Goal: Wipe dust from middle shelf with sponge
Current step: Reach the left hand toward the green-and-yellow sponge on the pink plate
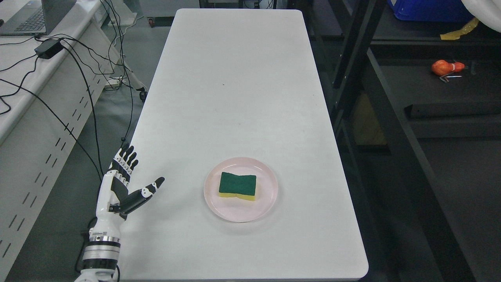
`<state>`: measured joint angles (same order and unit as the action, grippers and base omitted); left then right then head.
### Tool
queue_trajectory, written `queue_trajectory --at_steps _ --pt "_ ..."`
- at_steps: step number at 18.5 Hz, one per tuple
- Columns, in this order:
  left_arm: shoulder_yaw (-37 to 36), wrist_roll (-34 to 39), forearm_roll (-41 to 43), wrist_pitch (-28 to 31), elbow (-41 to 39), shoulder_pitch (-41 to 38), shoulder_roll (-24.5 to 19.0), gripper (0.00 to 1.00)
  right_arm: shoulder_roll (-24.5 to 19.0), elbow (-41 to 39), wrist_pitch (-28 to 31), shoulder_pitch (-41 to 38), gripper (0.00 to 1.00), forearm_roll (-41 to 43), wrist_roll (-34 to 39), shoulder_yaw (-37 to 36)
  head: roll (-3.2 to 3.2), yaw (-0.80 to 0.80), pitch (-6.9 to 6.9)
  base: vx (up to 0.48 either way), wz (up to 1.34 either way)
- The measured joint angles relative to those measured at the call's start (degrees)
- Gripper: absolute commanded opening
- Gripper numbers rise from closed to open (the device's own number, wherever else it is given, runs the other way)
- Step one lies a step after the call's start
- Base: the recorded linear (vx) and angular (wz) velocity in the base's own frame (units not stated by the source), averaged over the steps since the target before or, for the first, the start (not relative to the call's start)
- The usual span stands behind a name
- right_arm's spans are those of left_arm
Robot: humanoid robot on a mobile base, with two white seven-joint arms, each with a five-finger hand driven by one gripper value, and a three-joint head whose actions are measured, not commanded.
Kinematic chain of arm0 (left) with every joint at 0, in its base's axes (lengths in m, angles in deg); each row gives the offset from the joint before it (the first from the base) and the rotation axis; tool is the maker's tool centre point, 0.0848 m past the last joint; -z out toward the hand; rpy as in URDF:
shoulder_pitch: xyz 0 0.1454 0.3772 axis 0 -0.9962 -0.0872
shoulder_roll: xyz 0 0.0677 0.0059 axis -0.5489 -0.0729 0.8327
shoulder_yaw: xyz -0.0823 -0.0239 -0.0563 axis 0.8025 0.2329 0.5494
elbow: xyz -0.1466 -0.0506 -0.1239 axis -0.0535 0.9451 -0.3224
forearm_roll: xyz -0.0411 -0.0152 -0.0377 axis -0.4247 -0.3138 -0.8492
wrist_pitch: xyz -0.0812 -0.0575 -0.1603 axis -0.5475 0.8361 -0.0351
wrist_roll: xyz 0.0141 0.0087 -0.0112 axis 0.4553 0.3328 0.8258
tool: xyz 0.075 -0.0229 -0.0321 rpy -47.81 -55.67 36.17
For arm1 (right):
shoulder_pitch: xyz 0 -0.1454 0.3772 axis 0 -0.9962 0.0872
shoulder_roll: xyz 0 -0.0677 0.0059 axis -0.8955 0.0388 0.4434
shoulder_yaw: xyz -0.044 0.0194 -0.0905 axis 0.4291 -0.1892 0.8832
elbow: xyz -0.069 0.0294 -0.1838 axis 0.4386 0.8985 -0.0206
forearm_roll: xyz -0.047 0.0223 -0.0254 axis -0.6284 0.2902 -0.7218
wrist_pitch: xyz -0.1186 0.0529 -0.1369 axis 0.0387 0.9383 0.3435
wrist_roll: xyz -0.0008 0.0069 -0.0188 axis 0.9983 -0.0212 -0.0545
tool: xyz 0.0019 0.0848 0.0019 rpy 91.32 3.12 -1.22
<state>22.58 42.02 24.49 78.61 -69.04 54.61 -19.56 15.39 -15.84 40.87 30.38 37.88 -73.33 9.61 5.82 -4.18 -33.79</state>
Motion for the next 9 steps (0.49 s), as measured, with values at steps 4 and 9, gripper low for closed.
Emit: queue_trajectory --at_steps 4,9 --pt "0.10 0.01 0.01 0.11 -0.14 0.49 0.01 0.99 0.00 0.00 0.00 0.00 1.00 0.00 0.00 0.00 0.00 0.00 0.00 0.000 0.00" --pt "0.17 -2.29 1.13 -1.53 -0.17 1.97 -2.60 0.99 0.00 0.00 0.00 0.00 1.00 0.00 -0.01 0.01 0.00 0.00 0.00 0.000 0.00"
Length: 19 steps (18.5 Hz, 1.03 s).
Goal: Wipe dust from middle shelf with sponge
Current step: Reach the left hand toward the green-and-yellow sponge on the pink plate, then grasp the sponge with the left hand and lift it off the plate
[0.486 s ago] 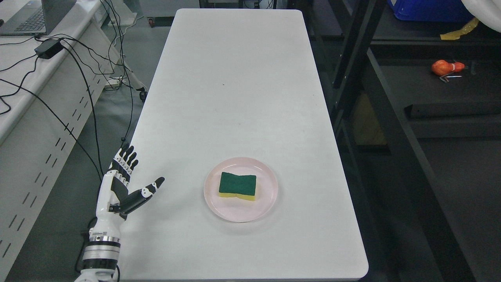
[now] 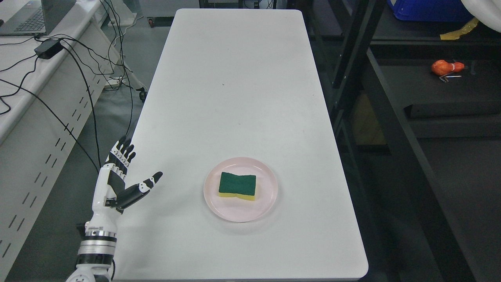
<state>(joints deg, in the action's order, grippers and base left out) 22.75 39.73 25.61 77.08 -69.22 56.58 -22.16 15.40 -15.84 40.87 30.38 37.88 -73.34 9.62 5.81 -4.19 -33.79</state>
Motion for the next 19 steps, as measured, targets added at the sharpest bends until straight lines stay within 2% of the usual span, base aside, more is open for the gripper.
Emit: queue_trajectory --at_steps 4,9,13,19 --pt "-0.85 -7.64 6.84 -3.51 0.07 4.04 -4.67 0.98 0.00 0.00 0.01 -0.01 1.00 0.00 0.00 0.01 0.00 0.00 0.00 0.000 0.00" --pt "-4.05 -20.06 23.12 -12.83 1.22 12.38 -10.39 0.96 0.00 0.00 0.01 -0.01 1.00 0.00 -0.02 0.00 0.00 0.00 0.00 0.000 0.00" --pt "-9.20 -24.08 35.56 -16.54 2.19 18.78 -13.93 0.95 0.00 0.00 0.02 0.00 1.00 0.00 -0.02 0.00 0.00 0.00 0.00 0.000 0.00" --pt "-19.84 -27.13 49.85 -17.83 3.64 27.89 -18.28 0.95 0.00 0.00 0.02 0.00 1.00 0.00 -0.02 0.00 0.00 0.00 0.00 0.000 0.00"
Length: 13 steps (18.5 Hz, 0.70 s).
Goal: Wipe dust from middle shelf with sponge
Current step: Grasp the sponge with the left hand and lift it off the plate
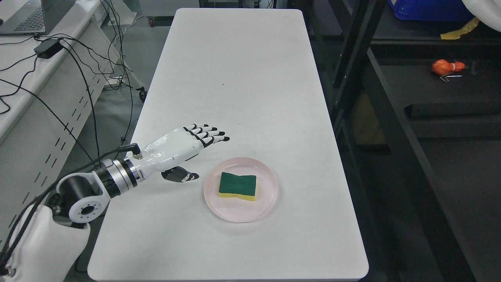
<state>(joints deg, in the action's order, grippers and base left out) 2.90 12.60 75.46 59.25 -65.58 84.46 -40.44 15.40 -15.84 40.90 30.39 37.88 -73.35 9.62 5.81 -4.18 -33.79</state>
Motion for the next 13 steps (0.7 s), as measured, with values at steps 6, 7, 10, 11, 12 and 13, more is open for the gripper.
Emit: queue_trajectory --at_steps 6,7,10,11,12,13 --pt "-10.52 -0.68 7.51 -1.24 3.00 7.00 -1.09 0.93 0.00 0.00 0.11 0.00 1.00 0.00 0.00 0.00 0.00 0.00 0.00 0.000 0.00" --pt "-11.99 -0.69 8.07 -1.52 3.59 7.86 -0.90 0.93 0.00 0.00 0.14 0.00 1.00 0.00 0.00 0.00 0.00 0.00 0.00 0.000 0.00" --pt "-15.38 -0.69 9.24 -2.10 4.96 9.33 -0.14 0.93 0.00 0.00 0.17 0.00 1.00 0.00 0.00 -0.01 0.00 0.00 0.00 0.000 0.00" --pt "-16.53 -0.70 9.68 -2.16 5.42 9.70 0.19 0.92 0.00 0.00 0.17 -0.01 1.00 0.00 0.00 0.00 0.00 0.00 0.00 0.000 0.00" --pt "-17.47 -0.70 10.12 -2.18 5.82 9.95 0.52 0.91 0.00 0.00 0.17 0.00 1.00 0.00 0.00 -0.01 0.00 0.00 0.00 0.000 0.00" --pt "-18.41 -0.70 10.49 -2.18 6.24 10.19 0.90 0.89 0.00 0.00 0.13 0.00 1.00 0.00 0.00 0.00 0.00 0.00 0.00 0.000 0.00"
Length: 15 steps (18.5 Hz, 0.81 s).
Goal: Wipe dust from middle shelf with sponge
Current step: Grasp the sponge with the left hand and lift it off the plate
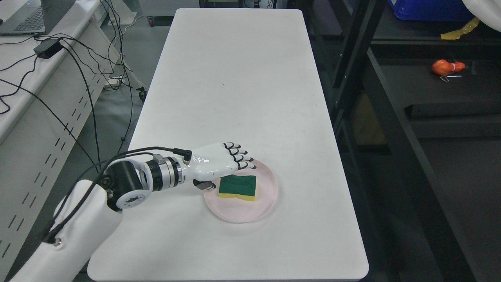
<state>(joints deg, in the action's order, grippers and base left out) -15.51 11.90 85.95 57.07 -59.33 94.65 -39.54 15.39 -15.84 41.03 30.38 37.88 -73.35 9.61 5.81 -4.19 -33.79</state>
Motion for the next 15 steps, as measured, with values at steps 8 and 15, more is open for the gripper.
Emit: queue_trajectory --at_steps 8,15 --pt "-3.02 -2.95 0.89 0.01 1.84 0.11 1.97 0.43 0.00 0.00 -0.14 0.00 1.00 0.00 0.00 0.00 0.00 0.00 0.00 0.000 0.00" --pt "1.46 -6.50 -2.75 -4.07 2.45 -2.01 3.32 0.03 0.00 0.00 -0.16 0.00 1.00 0.00 0.00 0.01 0.00 0.00 0.00 0.000 0.00"
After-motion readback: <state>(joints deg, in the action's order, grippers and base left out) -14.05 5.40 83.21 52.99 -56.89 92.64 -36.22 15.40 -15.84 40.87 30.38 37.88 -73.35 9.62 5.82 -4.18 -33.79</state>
